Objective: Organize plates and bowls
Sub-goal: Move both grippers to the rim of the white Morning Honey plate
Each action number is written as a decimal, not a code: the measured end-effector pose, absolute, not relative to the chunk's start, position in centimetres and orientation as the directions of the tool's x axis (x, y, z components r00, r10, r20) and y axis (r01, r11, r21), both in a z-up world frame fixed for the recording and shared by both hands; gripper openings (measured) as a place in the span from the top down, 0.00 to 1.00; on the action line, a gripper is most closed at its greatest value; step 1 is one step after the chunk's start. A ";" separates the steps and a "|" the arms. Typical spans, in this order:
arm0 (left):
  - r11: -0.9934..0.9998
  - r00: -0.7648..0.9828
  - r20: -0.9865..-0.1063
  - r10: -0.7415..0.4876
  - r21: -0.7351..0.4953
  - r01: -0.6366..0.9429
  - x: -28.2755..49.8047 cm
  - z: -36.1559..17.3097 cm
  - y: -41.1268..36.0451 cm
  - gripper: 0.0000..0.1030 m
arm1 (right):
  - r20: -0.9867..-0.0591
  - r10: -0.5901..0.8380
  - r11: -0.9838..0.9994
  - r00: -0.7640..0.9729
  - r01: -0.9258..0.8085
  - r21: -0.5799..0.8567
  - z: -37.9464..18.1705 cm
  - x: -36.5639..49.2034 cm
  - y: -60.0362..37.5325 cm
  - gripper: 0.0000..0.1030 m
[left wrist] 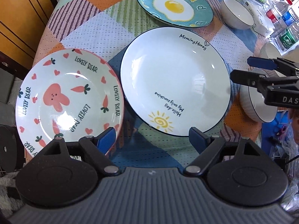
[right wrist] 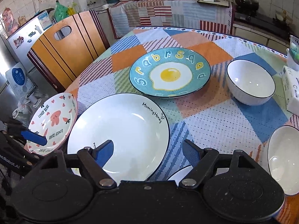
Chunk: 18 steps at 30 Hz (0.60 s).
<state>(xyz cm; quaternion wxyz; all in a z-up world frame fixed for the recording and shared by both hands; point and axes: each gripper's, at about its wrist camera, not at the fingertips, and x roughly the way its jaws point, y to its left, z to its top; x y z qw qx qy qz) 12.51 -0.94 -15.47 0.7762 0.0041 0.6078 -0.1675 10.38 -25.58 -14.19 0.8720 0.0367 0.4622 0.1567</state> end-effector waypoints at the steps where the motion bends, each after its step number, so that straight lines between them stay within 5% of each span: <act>1: 0.945 0.210 -0.943 -0.258 -0.201 0.257 12.4 -15.6 -1.1 0.18 | -0.795 0.311 0.947 0.521 -0.239 0.213 -14.2 10.6 -25.6 0.18; 11: 0.972 0.222 -0.947 -0.233 -0.220 0.081 12.1 -18.5 -1.3 0.19 | -0.823 0.344 0.939 0.452 -0.156 0.307 -15.4 12.5 -26.1 0.22; 15: 0.969 0.286 -0.927 -0.241 -0.244 0.027 11.9 -19.0 -0.7 0.34 | -0.834 0.350 0.937 0.427 -0.137 0.323 -16.6 14.3 -26.7 0.25; 18: 0.961 0.307 -0.915 -0.261 -0.276 -0.007 12.1 -19.7 -0.4 0.43 | -0.843 0.372 0.927 0.389 -0.107 0.359 -17.9 15.8 -27.3 0.39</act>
